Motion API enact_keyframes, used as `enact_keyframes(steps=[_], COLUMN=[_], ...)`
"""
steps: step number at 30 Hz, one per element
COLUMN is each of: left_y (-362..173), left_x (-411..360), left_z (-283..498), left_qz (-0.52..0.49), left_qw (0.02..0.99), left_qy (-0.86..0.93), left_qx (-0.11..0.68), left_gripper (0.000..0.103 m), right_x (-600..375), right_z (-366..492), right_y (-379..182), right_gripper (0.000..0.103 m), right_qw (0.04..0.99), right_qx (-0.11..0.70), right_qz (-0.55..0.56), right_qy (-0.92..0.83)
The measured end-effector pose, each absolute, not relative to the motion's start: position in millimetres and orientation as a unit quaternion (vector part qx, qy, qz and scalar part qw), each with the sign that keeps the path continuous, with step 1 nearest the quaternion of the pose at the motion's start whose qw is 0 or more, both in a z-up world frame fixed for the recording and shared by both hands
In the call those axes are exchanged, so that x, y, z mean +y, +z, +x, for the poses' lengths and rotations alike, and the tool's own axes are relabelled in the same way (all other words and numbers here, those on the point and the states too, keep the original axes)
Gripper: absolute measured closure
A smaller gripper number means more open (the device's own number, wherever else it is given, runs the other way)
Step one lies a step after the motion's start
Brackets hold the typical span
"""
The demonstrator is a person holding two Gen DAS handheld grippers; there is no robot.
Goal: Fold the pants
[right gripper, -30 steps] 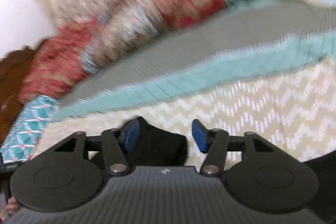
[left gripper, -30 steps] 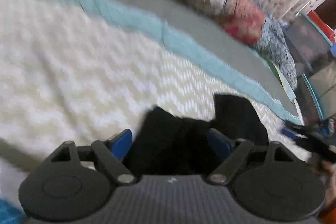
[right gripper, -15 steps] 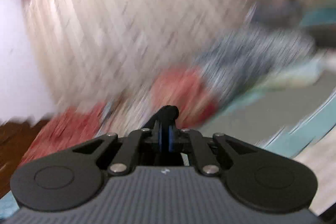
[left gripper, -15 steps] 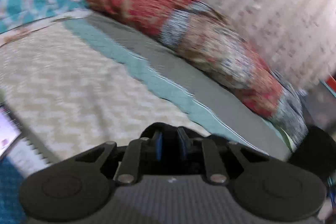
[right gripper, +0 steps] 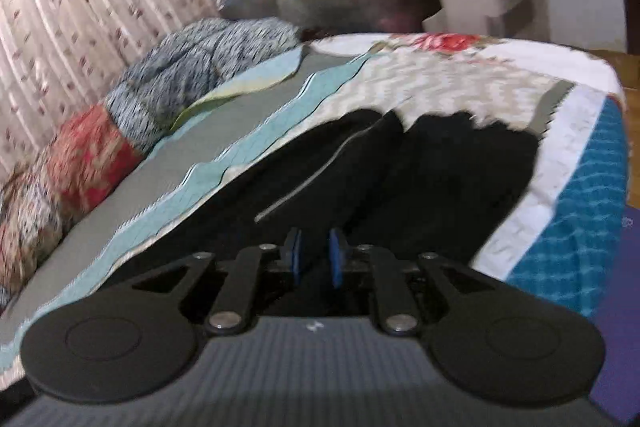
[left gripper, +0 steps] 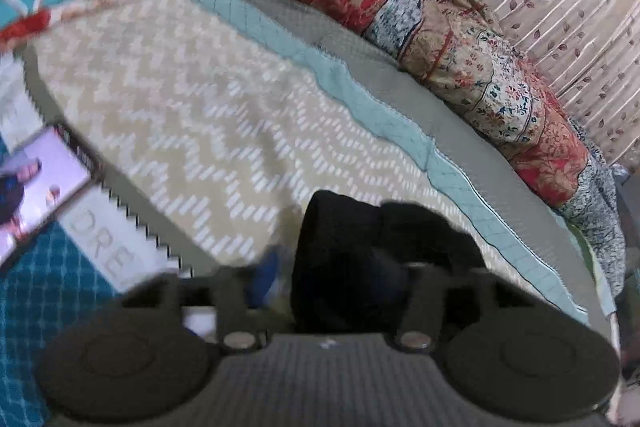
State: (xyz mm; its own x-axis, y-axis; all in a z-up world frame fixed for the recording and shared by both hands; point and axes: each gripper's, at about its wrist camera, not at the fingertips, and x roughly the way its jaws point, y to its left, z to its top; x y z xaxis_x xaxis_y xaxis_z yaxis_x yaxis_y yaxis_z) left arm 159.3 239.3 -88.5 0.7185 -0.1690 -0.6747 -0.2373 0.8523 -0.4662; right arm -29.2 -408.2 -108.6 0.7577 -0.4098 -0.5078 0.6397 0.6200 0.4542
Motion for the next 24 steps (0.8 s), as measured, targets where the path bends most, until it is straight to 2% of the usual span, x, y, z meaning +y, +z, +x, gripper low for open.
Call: enact_keyframes(steps=[2,3,6,7,8,9,10,11,12,20,24], left_y=[-85.0,-85.2,-90.2,-92.1,-94.2,-96.1,-98.6,-100.8,-102.4,-81.0,-74.2], left_x=[228.3,222.0,206.5,202.1,198.6,195.4,192.4,192.0,192.1,205.1,204.0], left_z=[165.4,170.4,185.5,189.3,192.6,195.0,197.6,198.9,199.0,173.7,168.5], left_qz=[-0.238,-0.22,-0.192,-0.191,-0.19,-0.188,-0.186,-0.186,-0.188,-0.197,-0.195], left_qw=[0.899,0.903,0.902,0.899,0.898,0.896,0.894,0.892,0.892,0.907,0.908], left_qy=[0.006,-0.003,-0.031,-0.041,-0.05,-0.054,-0.058,-0.056,-0.049,-0.045,-0.044], left_qx=[0.368,0.37,0.386,0.391,0.395,0.398,0.404,0.407,0.408,0.369,0.368], left_gripper=[0.033,0.024,0.02,0.022,0.034,0.057,0.07,0.091,0.097,0.097,0.097], right_x=[-406.2,-409.3,-418.4,-419.6,-423.9,-432.4,-438.6,-445.1,-451.9,-498.7,-499.0], right_z=[-30.6,-36.9,-46.0,-49.8,-52.5,-50.9,-52.6,-53.5,-54.7,-24.8,-1.4], right_y=[-104.1,-107.2,-112.5,-112.8,-116.2,-118.1,-122.0,-124.9,-127.8,-142.3,-144.3], right_gripper=[0.082,0.08,0.076,0.076,0.076,0.076,0.076,0.076,0.076,0.075,0.064], right_qw=[0.884,0.886,0.879,0.874,0.868,0.862,0.854,0.845,0.836,0.805,0.813], right_qx=[0.166,0.16,0.146,0.142,0.139,0.137,0.135,0.132,0.129,0.135,0.154], right_qz=[0.317,0.318,0.349,0.364,0.379,0.396,0.418,0.44,0.459,0.507,0.495], right_qy=[-0.3,-0.298,-0.288,-0.288,-0.288,-0.285,-0.281,-0.276,-0.273,-0.278,-0.267])
